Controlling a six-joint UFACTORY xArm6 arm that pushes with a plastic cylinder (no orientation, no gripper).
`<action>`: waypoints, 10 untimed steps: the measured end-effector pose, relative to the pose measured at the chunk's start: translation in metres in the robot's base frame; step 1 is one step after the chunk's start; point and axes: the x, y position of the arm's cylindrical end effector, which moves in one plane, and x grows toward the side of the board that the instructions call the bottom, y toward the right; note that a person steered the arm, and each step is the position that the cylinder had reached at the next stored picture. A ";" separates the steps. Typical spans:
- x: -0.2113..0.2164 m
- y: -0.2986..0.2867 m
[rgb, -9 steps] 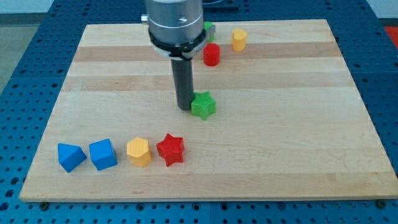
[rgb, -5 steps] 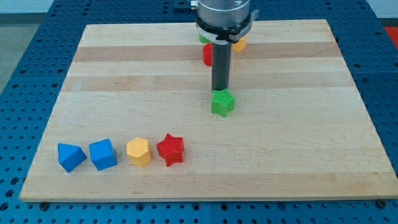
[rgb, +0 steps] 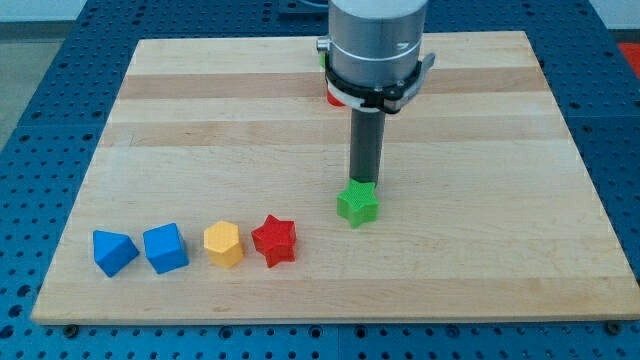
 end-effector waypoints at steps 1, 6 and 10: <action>0.017 0.000; 0.044 -0.011; 0.046 0.064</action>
